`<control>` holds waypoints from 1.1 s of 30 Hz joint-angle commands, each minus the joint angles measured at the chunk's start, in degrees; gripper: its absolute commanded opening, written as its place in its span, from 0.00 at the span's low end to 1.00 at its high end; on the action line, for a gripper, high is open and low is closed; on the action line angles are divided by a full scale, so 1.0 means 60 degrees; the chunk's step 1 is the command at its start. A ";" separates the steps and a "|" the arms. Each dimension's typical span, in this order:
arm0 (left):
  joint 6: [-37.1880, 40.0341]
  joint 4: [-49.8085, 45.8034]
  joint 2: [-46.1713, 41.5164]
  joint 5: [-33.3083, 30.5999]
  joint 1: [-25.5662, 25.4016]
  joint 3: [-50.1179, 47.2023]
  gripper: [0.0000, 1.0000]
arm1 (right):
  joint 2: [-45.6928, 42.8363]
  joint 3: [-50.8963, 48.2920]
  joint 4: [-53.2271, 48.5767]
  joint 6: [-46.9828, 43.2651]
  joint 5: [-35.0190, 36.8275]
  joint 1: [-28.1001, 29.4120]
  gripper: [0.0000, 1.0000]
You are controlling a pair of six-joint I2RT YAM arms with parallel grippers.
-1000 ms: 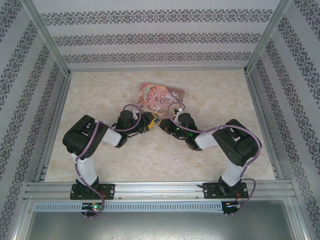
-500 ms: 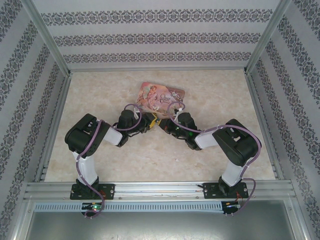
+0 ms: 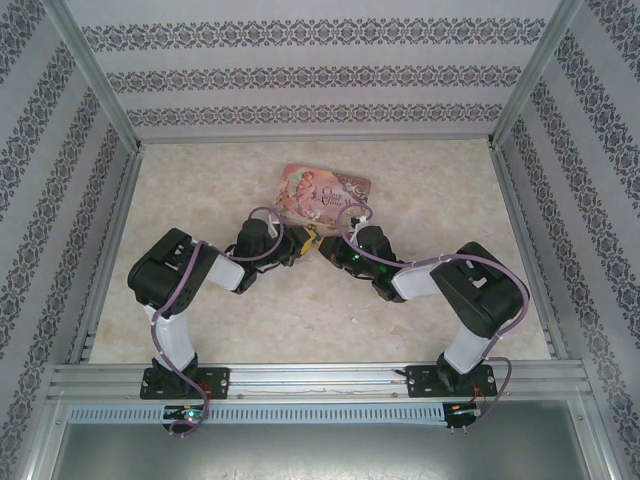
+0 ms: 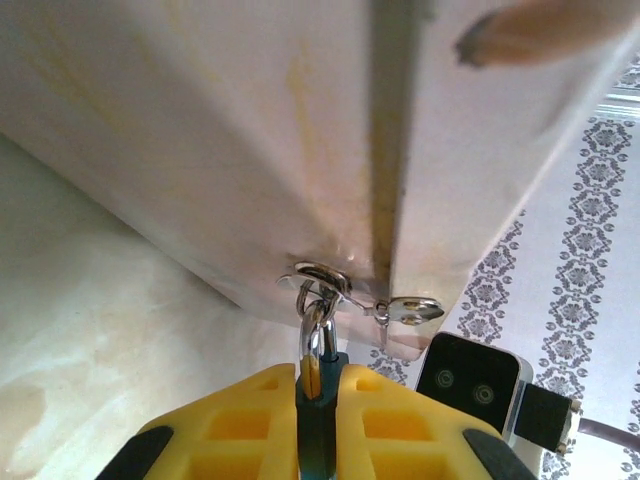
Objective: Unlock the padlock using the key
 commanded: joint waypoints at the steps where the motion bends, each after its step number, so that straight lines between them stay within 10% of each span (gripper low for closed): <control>1: 0.0245 -0.0041 -0.0478 -0.0085 -0.0029 0.0086 0.10 | -0.0653 -0.0205 0.0341 -0.0426 0.0333 0.0107 0.17; 11: 0.0428 -0.1527 -0.1671 -0.0238 -0.0029 0.0067 0.11 | -0.2730 -0.0443 -0.2089 -0.3102 0.0889 0.0121 0.32; 23: 0.0604 -0.2888 -0.2696 -0.0264 -0.0025 0.0111 0.12 | -0.5582 0.0432 -0.6159 -1.1390 0.2784 0.1258 0.41; 33: 0.0486 -0.3160 -0.2862 -0.0228 -0.0028 0.0159 0.12 | -0.5128 0.0976 -0.7105 -1.7303 0.4093 0.1864 0.61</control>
